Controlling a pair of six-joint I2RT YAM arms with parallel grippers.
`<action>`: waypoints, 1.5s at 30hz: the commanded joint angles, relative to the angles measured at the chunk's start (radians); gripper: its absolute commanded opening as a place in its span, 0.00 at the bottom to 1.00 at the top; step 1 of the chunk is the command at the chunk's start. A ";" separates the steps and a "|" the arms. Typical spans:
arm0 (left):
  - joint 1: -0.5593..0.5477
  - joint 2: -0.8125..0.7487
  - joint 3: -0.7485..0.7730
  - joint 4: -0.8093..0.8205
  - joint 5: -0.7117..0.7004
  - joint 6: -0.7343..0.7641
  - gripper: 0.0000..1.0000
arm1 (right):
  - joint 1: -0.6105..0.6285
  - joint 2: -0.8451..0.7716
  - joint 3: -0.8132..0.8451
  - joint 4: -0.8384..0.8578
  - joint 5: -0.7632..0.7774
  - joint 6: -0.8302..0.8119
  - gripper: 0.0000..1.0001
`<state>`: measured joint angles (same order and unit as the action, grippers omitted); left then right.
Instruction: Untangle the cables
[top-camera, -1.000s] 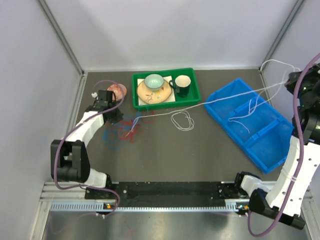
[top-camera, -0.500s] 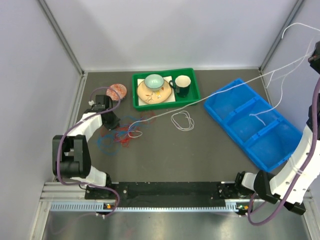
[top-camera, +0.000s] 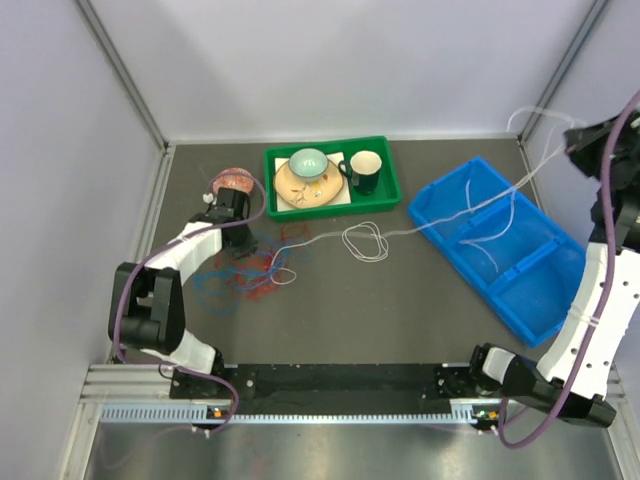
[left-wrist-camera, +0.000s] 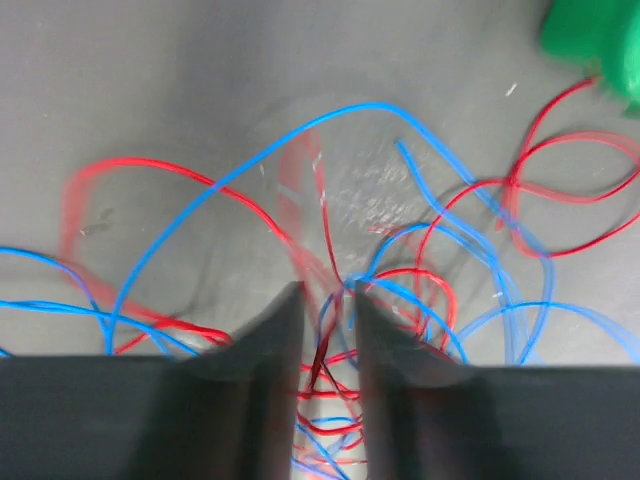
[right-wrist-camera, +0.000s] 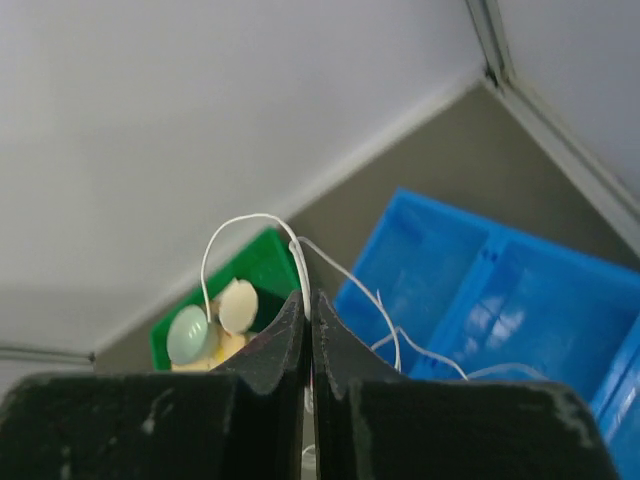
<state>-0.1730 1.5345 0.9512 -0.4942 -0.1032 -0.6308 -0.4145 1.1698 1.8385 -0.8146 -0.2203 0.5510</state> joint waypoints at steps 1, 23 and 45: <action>-0.005 -0.060 0.075 -0.026 -0.052 0.060 0.65 | 0.002 -0.102 -0.206 0.075 -0.050 -0.008 0.00; -0.580 0.185 0.432 -0.010 -0.246 0.625 0.98 | 0.010 -0.173 -0.381 0.098 -0.048 -0.026 0.00; -0.579 0.149 0.610 -0.124 -0.348 0.545 0.00 | 0.017 -0.177 -0.358 0.106 -0.053 -0.023 0.00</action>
<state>-0.7540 1.8721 1.4712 -0.5949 -0.4614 -0.0353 -0.4057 1.0042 1.4399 -0.7685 -0.2604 0.5339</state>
